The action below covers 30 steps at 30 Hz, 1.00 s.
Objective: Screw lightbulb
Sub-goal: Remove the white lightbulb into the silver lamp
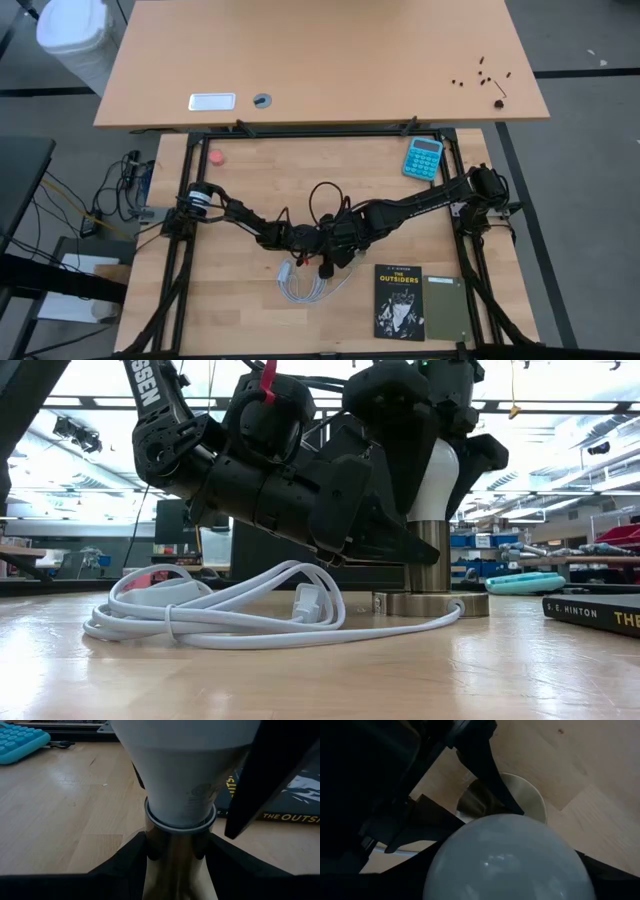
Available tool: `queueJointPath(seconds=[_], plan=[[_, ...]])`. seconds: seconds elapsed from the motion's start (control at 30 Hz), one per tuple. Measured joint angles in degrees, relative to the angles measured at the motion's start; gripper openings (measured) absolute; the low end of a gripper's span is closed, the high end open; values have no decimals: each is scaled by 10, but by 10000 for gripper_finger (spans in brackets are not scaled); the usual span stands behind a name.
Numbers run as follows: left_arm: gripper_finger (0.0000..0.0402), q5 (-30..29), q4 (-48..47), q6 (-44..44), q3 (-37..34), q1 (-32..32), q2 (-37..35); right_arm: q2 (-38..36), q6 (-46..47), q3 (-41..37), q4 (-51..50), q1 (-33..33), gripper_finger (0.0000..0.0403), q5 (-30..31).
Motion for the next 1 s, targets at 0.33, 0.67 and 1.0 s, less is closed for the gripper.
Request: queueJointPath(seconds=[0.33,0.67,1.0], plan=[[178,-1,0,0,0,0,0,0,-21,-4,13,-3,256,5],[178,-1,-1,0,0,0,0,0,-128,-4,14,-4,255,-9],[178,0,0,3,0,0,0,0,-379,-4,14,-5,264,-31]])
